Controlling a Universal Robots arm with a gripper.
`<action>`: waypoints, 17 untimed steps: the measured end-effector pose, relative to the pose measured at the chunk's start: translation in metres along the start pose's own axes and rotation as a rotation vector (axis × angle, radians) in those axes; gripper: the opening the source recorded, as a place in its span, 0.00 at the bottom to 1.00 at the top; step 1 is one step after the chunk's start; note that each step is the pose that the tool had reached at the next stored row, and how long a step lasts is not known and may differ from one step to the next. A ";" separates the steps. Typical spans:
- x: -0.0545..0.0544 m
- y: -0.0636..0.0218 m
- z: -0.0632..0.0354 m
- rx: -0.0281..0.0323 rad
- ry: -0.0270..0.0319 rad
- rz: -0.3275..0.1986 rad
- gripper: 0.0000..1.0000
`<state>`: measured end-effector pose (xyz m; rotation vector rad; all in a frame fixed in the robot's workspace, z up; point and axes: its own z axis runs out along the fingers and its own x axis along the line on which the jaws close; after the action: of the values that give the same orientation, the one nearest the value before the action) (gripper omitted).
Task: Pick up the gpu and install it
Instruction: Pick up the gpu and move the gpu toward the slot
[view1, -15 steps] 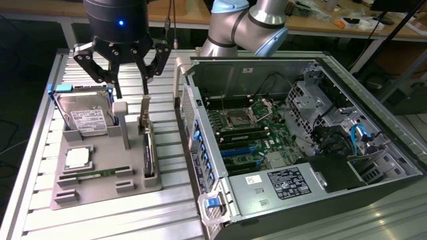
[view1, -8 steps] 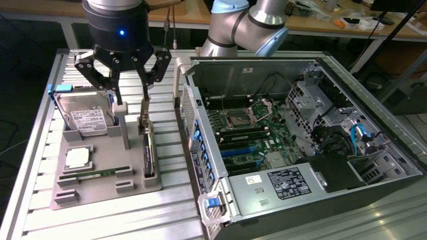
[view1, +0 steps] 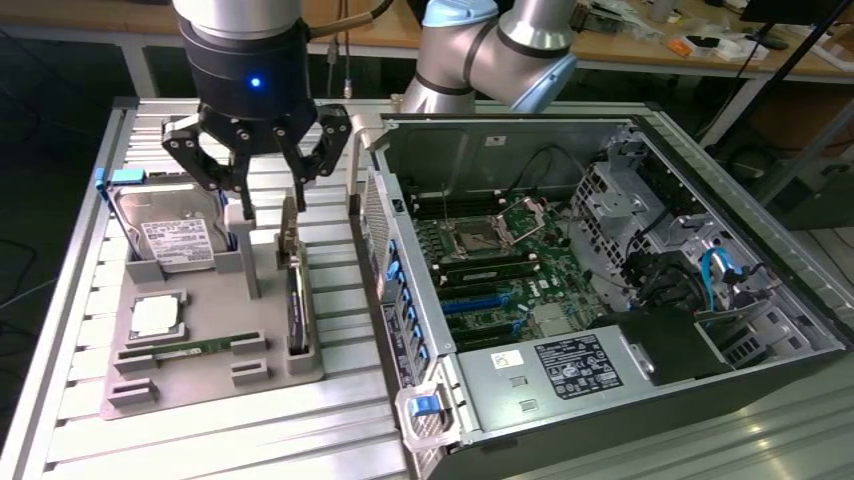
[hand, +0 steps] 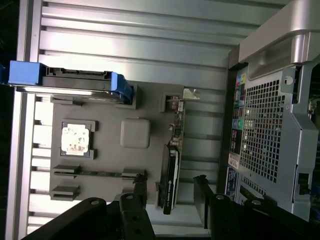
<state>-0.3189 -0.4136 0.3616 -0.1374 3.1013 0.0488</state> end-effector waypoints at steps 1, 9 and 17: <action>-0.002 -0.0004 0.0008 0.0000 0.0001 0.001 0.51; -0.012 -0.0029 0.0079 -0.0009 0.0126 0.005 0.51; -0.015 -0.0057 0.0221 -0.0008 0.0141 0.013 0.51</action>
<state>-0.3029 -0.4172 0.3400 -0.1185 3.1164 0.0497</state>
